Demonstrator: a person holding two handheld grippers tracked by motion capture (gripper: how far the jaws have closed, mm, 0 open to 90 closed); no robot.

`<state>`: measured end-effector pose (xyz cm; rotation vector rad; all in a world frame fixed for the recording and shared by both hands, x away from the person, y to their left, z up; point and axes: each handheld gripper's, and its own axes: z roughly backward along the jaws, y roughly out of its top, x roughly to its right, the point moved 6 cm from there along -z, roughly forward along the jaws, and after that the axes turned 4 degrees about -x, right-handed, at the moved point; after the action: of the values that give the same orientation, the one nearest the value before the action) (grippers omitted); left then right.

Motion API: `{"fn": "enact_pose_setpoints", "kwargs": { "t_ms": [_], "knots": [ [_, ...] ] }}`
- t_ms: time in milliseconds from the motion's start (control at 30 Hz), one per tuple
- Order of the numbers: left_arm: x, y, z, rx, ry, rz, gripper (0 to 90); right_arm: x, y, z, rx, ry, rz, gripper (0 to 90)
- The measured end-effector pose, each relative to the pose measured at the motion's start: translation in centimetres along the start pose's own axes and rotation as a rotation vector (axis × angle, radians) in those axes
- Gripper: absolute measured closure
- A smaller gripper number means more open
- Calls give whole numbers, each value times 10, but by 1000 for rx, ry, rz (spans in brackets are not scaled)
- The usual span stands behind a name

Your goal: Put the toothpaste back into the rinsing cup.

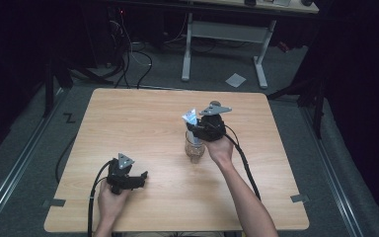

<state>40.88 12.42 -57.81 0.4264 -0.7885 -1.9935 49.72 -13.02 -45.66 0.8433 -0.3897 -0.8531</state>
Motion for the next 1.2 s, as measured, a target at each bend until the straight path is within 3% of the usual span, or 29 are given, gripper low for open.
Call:
{"fn": "enact_pose_setpoints", "kwargs": {
  "t_ms": [1200],
  "knots": [
    [0,0,0,0,1,0,150,0,-26,0,-4,2,-19,613]
  ]
}}
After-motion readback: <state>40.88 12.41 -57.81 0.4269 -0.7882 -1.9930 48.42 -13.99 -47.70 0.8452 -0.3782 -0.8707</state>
